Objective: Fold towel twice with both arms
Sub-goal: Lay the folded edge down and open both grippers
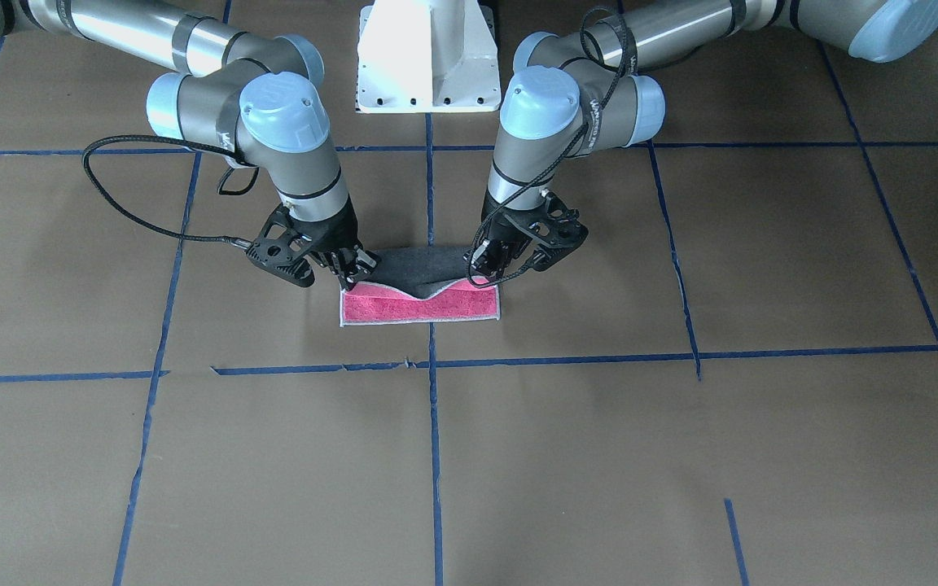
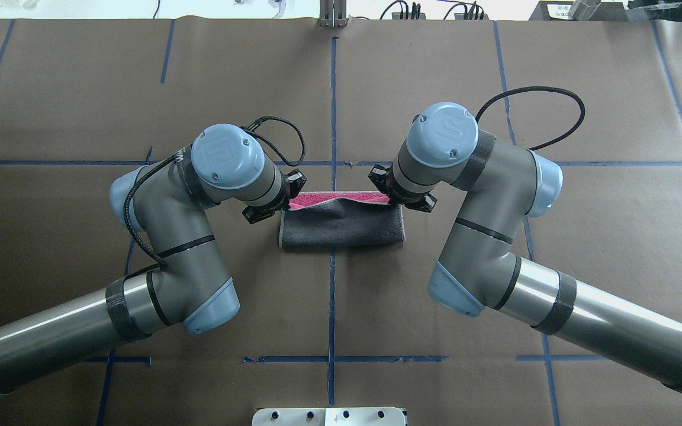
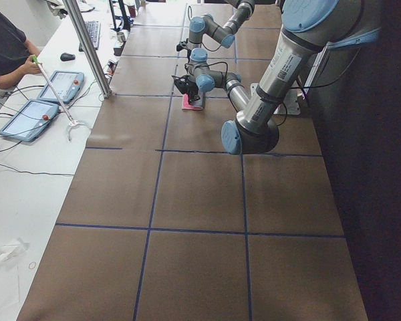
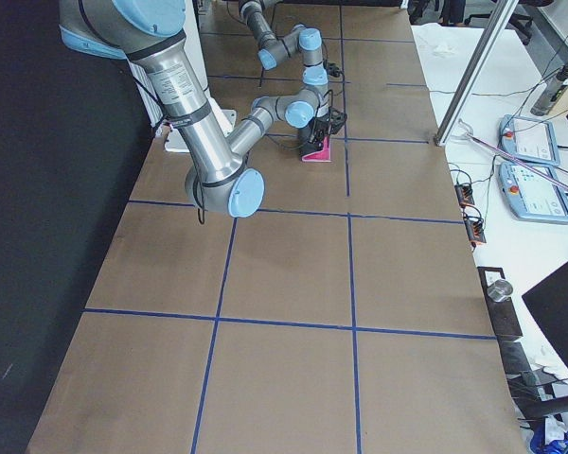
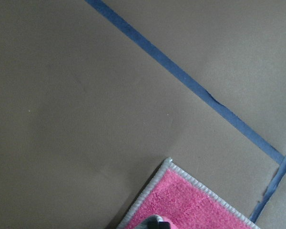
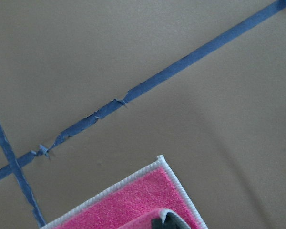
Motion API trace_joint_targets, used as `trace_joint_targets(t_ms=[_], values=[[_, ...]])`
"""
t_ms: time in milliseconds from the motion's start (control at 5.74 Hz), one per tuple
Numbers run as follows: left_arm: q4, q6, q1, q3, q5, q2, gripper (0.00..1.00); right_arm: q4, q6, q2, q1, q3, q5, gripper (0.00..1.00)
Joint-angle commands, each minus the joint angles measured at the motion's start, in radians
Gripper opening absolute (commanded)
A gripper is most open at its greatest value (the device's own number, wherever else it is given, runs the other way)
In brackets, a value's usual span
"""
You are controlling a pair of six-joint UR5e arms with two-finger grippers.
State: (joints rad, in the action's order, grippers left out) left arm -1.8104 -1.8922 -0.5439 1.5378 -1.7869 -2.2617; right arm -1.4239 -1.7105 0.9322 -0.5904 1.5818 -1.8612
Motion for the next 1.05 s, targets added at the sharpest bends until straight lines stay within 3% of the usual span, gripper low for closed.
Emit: trace_joint_targets(t_ms=[0, 174, 348, 523, 871], values=[[-0.001, 0.001, -0.004, -0.016, 0.014, -0.006, 0.00, 0.000, 0.009, -0.018, -0.009, -0.029, -0.003, 0.05], [-0.001, 0.001, -0.004, -0.016, 0.014, -0.007, 0.10, 0.000, 0.011, -0.018, -0.009, -0.035, -0.003, 0.12], [-0.033, 0.001, -0.004, -0.030, 0.017, -0.007, 0.28, 0.000, 0.011, -0.016, -0.011, -0.039, -0.006, 0.47], [-0.056, -0.001, -0.008, -0.036, 0.020, -0.007, 0.73, 0.002, 0.009, -0.019, -0.009, -0.039, -0.003, 0.99], [-0.108, 0.001, -0.019, -0.010, 0.015, 0.007, 0.78, 0.003, 0.011, -0.033, -0.052, -0.008, -0.062, 1.00]])
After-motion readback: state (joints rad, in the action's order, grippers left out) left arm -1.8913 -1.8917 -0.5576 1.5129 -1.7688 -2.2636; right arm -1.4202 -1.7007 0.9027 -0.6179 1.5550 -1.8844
